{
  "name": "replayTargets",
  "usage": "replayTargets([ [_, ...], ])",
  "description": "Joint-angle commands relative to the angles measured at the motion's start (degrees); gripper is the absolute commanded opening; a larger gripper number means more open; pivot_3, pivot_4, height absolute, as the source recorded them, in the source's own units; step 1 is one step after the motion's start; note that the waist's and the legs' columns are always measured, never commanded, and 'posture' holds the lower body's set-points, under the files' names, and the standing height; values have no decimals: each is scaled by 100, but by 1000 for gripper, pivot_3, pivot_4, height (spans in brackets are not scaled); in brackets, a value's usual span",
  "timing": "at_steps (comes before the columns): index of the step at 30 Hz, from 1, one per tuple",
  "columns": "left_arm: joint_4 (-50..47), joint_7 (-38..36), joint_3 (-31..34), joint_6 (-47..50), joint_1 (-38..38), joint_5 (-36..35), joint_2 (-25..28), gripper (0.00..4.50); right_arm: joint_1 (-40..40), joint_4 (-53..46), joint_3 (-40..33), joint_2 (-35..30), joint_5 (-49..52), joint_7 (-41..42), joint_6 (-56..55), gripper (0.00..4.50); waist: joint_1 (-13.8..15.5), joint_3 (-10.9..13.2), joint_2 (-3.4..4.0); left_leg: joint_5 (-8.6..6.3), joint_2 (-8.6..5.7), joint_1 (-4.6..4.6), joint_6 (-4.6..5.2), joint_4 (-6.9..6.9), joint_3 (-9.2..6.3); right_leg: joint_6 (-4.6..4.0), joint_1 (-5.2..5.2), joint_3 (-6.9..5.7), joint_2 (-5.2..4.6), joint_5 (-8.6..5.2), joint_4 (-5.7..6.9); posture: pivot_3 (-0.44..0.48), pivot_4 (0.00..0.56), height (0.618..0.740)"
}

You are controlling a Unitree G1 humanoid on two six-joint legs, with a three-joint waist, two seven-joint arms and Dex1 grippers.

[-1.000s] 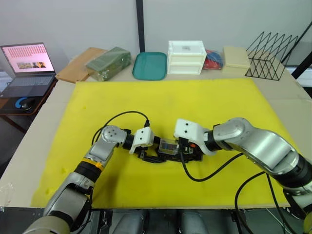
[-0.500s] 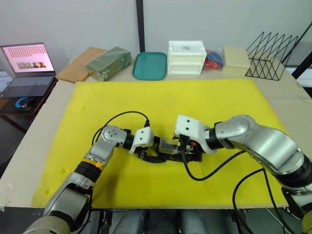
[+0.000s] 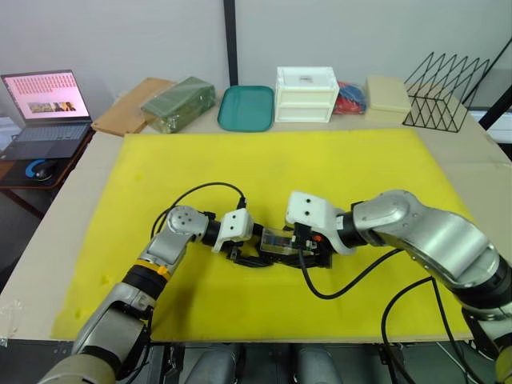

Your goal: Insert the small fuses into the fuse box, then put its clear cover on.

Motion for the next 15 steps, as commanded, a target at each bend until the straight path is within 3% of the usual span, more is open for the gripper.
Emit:
replayTargets([
  [1,56,127,11,17,58,139,-41,3230,-97,-230,-155,-65,76,29,26,3679,0,0,0,0,0,0,0,0,0,0,0,0,0,0,0,0,150,740],
  [15,58,128,2,-13,56,157,-55,3230,-128,-285,-468,-98,165,-77,211,3679,3,0,0,0,0,0,0,0,0,0,1,0,0,0,0,0,150,740],
])
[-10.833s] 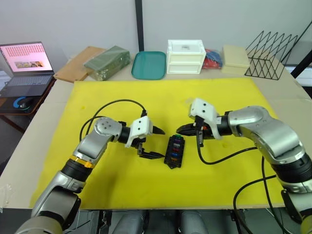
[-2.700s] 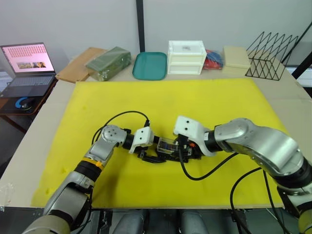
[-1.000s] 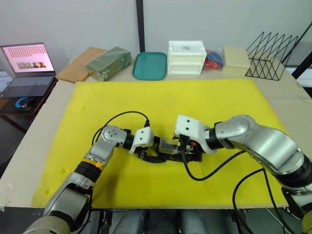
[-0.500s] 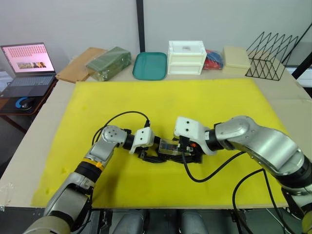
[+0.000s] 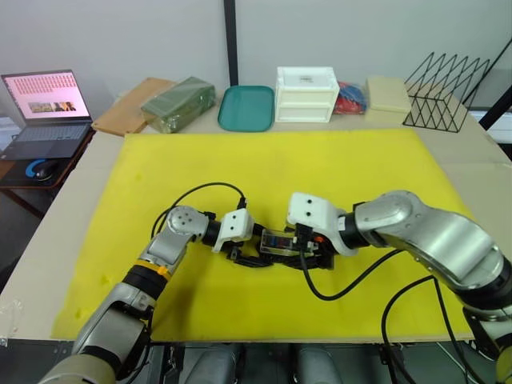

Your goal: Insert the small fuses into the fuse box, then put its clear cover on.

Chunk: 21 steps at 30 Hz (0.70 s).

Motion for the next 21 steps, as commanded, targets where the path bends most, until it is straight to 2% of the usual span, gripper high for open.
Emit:
replayTargets([
  [1,40,130,3,22,61,142,-42,3230,-132,-165,-347,-91,75,-25,10,3679,0,0,0,0,0,0,0,0,0,0,0,0,0,0,0,0,150,740],
  [3,9,142,11,46,81,133,-36,3230,-136,-166,-544,-97,166,-13,53,3679,0,0,0,0,0,0,0,0,0,0,0,0,0,0,0,0,150,740],
  [6,-161,194,45,155,170,102,-3,3230,-6,-318,-1384,-17,667,85,176,3679,0,0,0,0,0,0,0,0,0,0,0,0,0,0,0,0,150,740],
  [9,-308,275,77,272,259,84,5,3230,384,-463,-1894,248,780,-93,-223,3121,-4,-2,-2,0,0,1,0,-2,-2,0,2,0,0,0,-2,0,150,740],
  [14,-459,392,79,409,356,92,0,3230,917,-463,-2170,477,759,-368,-645,1366,-13,-2,-2,0,-1,1,1,-1,-1,0,3,0,-1,0,-1,0,150,740],
  [18,-471,423,67,406,394,135,-2,3230,1154,-294,-2122,586,627,-548,-970,24,-9,-2,-2,0,-1,3,0,-1,-1,0,3,0,0,0,0,0,150,740],
  [21,-488,450,44,419,396,167,-4,3230,1289,-222,-2015,544,561,-595,-1136,24,-8,-2,-2,0,-1,3,0,-1,-2,0,4,0,0,0,0,0,150,740],
])
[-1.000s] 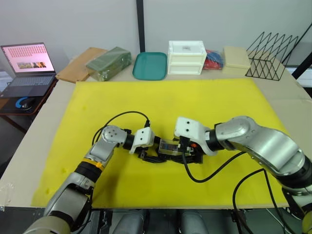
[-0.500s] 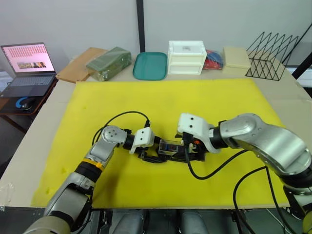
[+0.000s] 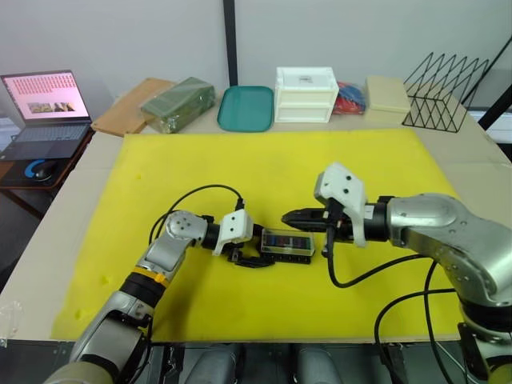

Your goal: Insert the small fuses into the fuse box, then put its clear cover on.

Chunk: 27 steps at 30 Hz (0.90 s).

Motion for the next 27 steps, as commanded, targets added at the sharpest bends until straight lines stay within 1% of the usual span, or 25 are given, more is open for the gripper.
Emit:
replayTargets([
  [1,-27,108,-69,59,74,159,-16,3230,78,-7,22,-38,-87,-72,-233,24,-2,0,0,0,0,0,0,0,0,0,0,0,0,0,0,0,150,740],
  [6,-56,118,-64,99,74,166,-16,3230,116,-4,150,-135,-134,-35,-373,24,0,0,0,0,0,0,0,0,0,0,0,0,0,0,0,0,150,740],
  [12,-75,123,-60,131,78,166,-28,3230,169,324,184,176,-88,-67,-604,24,0,0,0,0,0,0,0,0,0,0,0,0,0,0,0,0,150,740],
  [14,-83,123,-61,143,80,165,-32,3230,410,532,676,113,-382,-30,-703,24,4,-1,-1,0,0,0,0,0,-1,0,0,0,0,0,-1,0,150,740],
  [17,-109,130,-64,158,90,169,-38,3230,760,823,1617,-205,-1102,-10,-937,24,-9,-5,3,0,-1,0,0,0,-1,0,2,0,0,0,-1,0,150,740],
  [18,-123,138,-60,170,97,172,-42,3230,837,927,1812,-263,-1240,-20,-948,24,-14,-19,12,0,-2,1,0,0,4,0,-1,2,0,0,-1,0,150,740],
  [20,-160,146,-47,203,120,178,-38,3230,962,1115,2100,-351,-1516,-45,-1031,24,-7,-80,-1,0,0,11,0,-5,3,0,8,2,1,0,-2,0,150,740],
  [23,-238,160,-38,256,163,177,-9,3230,979,1090,2018,-282,-1535,-44,-1066,24,-7,-134,-36,0,1,17,0,-8,-3,0,17,1,5,-1,-6,0,150,740],
  [25,-288,170,-43,276,199,171,20,3230,942,969,1820,-201,-1444,-6,-1154,24,-5,-136,-38,-1,1,33,2,-9,-8,0,38,0,7,-1,-14,0,150,740],
  [27,-338,186,-41,321,226,169,39,3230,907,872,1485,18,-1260,-31,-1325,24,-7,-136,-38,-3,1,39,3,-10,-13,0,44,0,8,-1,-16,0,150,740],
])
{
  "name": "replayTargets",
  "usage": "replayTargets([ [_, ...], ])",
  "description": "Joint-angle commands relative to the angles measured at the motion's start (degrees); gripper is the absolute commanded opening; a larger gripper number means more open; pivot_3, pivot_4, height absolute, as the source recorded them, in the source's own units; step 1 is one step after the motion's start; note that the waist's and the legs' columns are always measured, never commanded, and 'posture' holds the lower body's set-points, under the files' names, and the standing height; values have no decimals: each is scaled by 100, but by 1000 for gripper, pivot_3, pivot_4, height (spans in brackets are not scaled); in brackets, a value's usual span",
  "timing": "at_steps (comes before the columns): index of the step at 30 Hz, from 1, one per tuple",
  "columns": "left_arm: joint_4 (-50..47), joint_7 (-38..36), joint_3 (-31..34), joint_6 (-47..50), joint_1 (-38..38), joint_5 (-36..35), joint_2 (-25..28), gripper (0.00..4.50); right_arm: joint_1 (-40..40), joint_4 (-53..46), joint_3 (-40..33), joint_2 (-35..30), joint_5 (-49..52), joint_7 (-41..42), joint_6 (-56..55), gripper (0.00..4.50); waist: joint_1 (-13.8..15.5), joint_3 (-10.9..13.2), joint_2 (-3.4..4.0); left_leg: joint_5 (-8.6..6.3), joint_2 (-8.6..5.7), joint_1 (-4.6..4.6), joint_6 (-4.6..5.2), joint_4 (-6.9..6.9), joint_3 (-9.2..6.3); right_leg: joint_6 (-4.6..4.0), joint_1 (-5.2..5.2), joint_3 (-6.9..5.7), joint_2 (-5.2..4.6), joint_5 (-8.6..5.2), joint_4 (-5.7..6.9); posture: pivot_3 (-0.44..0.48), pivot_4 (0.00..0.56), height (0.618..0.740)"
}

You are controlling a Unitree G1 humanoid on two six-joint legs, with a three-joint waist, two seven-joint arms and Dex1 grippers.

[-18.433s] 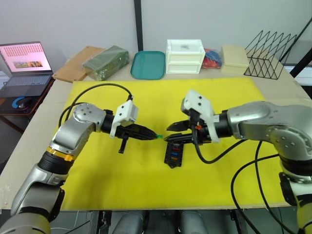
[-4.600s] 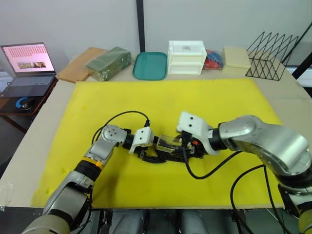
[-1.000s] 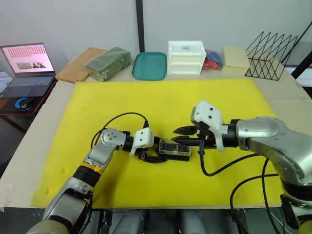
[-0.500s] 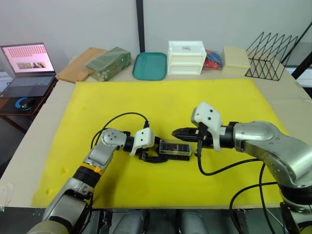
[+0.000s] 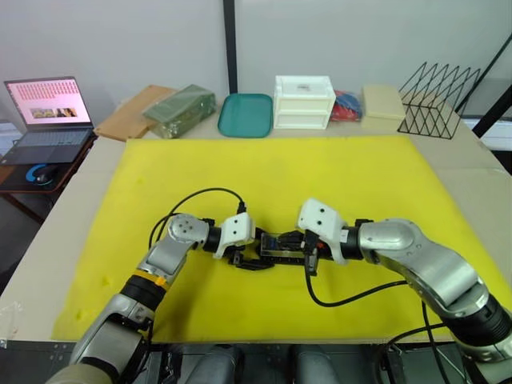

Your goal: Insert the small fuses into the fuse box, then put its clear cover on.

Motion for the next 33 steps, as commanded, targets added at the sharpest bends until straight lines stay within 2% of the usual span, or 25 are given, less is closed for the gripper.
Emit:
replayTargets([
  [1,-180,9,20,68,90,-9,52,3230,159,158,-211,242,153,-18,83,24,-5,1,1,0,1,-1,0,-2,-4,0,0,0,1,0,-2,0,150,740],
  [6,-464,-40,110,387,191,-154,193,3230,-104,-215,-1022,494,786,-49,416,24,-7,4,5,0,1,-11,-1,-3,-4,0,-11,0,1,0,-1,0,150,740],
  [8,-662,-30,192,522,255,-218,293,3623,-230,-380,-1398,486,1119,-62,653,0,-12,5,6,0,1,-25,-1,-1,-4,0,-27,1,1,0,1,0,150,740],
  [9,-779,-24,251,626,290,-287,348,3797,-263,-444,-1538,432,1247,-50,749,440,-17,5,6,0,1,-31,-1,-1,-4,0,-35,2,1,0,2,0,150,740],
  [11,-1082,13,386,818,362,-410,495,4452,-274,-585,-1760,226,1423,28,877,930,-12,6,7,0,3,-33,-1,-4,-4,0,-39,2,1,0,2,0,150,740],
  [16,-2328,21,1007,1720,697,-1031,1228,4500,-83,-849,-2316,-544,1780,389,1012,2693,-7,16,11,0,2,-37,-1,-4,-4,-1,-42,2,-1,0,2,0,150,740],
  [21,-3413,280,2049,3120,946,-1961,2066,4500,717,-960,-3054,-1706,1692,1073,730,4338,9,24,13,-1,2,-41,1,-2,-3,0,-40,0,-3,0,-1,0,150,740],
  [22,-3509,336,2156,3270,982,-2066,2153,4500,851,-963,-3159,-1825,1683,1146,660,4465,2,24,13,-1,2,-40,1,-2,-3,0,-40,0,-3,0,-2,0,150,740],
  [26,-4155,663,3010,3913,1760,-2321,2808,4500,2094,-850,-4418,-2460,1347,1909,456,4465,-9,36,27,-3,3,-37,5,-10,0,0,-40,1,-2,-1,-3,0,150,740],
  [33,-4599,888,3511,4115,2497,-2570,3084,4500,3009,-873,-5454,-2513,1111,2374,335,4465,42,44,30,-5,7,-33,8,-6,11,0,-31,3,-7,-1,-4,0,150,740],
])
